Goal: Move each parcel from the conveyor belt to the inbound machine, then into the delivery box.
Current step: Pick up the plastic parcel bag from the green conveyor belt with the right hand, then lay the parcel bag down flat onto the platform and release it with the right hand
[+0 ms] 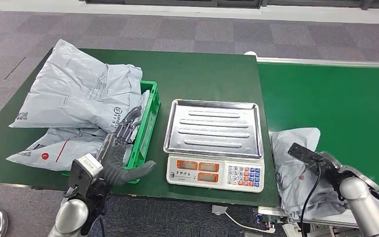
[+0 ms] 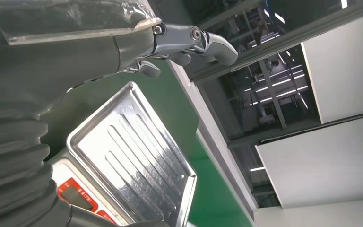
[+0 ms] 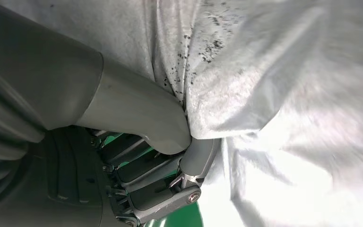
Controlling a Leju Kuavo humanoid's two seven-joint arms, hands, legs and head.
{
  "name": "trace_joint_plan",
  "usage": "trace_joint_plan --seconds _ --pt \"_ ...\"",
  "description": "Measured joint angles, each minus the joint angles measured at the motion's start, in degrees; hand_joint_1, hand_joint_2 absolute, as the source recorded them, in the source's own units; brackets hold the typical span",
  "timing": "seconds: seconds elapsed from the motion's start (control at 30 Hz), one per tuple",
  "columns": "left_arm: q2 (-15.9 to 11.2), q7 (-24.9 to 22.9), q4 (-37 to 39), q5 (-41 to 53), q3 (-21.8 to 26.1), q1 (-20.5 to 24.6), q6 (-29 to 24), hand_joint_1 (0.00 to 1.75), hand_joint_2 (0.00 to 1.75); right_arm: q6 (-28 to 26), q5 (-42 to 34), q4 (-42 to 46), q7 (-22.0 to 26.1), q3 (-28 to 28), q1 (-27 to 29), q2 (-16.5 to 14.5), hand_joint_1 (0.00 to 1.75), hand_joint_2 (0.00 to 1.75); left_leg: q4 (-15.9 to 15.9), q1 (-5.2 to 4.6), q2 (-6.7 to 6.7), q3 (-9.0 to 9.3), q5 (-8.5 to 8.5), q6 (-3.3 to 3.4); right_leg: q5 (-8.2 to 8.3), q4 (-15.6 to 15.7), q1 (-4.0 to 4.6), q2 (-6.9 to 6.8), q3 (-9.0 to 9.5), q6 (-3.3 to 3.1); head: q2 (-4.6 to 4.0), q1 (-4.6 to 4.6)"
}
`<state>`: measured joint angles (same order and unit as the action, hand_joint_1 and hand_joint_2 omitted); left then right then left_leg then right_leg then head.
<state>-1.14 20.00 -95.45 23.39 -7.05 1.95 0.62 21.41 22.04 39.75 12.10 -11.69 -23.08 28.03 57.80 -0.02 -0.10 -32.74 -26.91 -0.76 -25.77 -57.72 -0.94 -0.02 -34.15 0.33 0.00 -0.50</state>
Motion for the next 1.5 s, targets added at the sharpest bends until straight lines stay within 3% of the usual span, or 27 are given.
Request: trace_joint_plan --seconds 0.17,0.33,0.87,1.5 --pt "0.2 -0.2 -1.5 0.9 0.1 -0.6 0.5 0.00 1.75 -11.8 -2.1 2.0 -1.3 5.1 -0.8 -1.4 1.75 1.75 0.0 -0.01 -0.20 -0.11 0.03 0.05 -0.01 0.0 -0.03 -0.19 -0.01 0.02 0.00 0.01" --pt "0.6 -0.6 -2.0 1.2 0.1 -0.6 1.0 0.00 1.75 -17.2 -2.5 5.2 -1.7 10.1 0.1 -2.9 1.75 1.75 0.0 -0.01 -0.20 -0.11 0.02 0.05 -0.02 0.0 -0.04 -0.19 -0.01 0.03 0.00 0.00" --pt "1.2 -0.8 -2.2 1.3 0.1 -0.5 1.2 0.00 1.75 -20.3 -5.3 8.3 3.3 20.1 1.1 -4.0 1.75 1.75 0.0 -0.02 -0.19 -0.11 0.02 0.06 -0.01 0.0 -0.04 -0.18 -0.02 0.03 0.00 0.00" --pt "1.6 -0.8 -1.9 1.3 0.1 0.2 1.7 0.00 1.75 -19.6 -4.2 8.7 5.4 21.2 1.0 -5.4 1.75 1.75 0.0 -0.01 -0.19 -0.12 0.02 0.06 -0.01 0.0 -0.04 -0.17 -0.02 0.03 0.00 0.00"
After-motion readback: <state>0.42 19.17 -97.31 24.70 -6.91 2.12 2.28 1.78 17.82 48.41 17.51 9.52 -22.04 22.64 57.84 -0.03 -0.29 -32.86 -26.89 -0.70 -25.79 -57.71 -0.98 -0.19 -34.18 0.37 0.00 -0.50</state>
